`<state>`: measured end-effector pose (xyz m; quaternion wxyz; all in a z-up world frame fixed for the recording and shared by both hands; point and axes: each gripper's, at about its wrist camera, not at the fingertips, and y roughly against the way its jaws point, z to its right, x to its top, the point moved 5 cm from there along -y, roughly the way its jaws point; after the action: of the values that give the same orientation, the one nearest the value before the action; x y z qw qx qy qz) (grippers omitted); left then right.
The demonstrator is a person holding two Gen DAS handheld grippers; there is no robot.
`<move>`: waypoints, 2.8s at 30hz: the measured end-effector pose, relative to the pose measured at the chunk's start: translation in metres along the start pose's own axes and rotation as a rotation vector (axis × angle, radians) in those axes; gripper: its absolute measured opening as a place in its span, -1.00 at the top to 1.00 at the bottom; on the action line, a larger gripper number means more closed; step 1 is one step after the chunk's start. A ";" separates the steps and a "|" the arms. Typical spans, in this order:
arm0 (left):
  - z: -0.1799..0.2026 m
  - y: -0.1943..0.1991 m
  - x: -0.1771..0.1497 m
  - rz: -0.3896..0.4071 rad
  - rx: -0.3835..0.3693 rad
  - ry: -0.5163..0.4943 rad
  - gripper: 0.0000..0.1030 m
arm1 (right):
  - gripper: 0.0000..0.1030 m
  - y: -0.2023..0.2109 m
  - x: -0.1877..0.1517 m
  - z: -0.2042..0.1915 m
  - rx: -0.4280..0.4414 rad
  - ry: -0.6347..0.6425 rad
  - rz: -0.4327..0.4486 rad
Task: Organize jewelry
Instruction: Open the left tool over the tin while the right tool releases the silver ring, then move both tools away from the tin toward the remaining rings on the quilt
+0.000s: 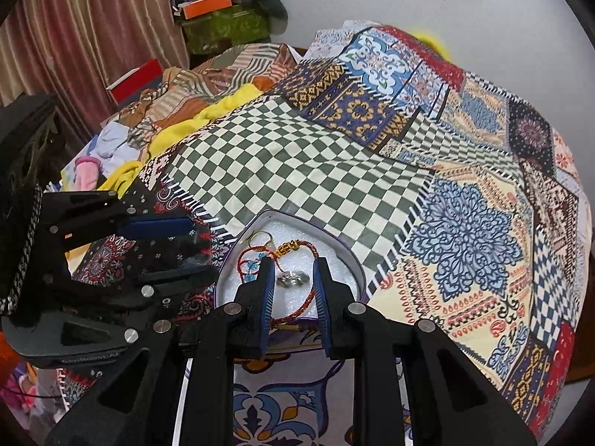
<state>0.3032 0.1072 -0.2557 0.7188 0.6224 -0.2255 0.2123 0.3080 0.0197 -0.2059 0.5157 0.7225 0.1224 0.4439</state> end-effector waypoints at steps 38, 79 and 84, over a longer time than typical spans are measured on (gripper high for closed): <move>0.105 0.070 -0.034 0.009 -0.069 -0.088 0.12 | 0.35 0.130 -0.087 0.022 -0.141 -0.124 0.129; 0.162 0.023 -0.025 -0.005 -0.150 -0.118 0.71 | 0.66 0.086 -0.140 0.040 -0.081 -0.194 0.067; 0.169 0.017 -0.029 -0.019 -0.148 -0.138 0.81 | 0.66 0.090 -0.144 0.046 -0.088 -0.211 0.076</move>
<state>0.2601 -0.0586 -0.2384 0.7474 0.5831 -0.2836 0.1447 0.2353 -0.1408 -0.2066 0.5399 0.7460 0.0203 0.3894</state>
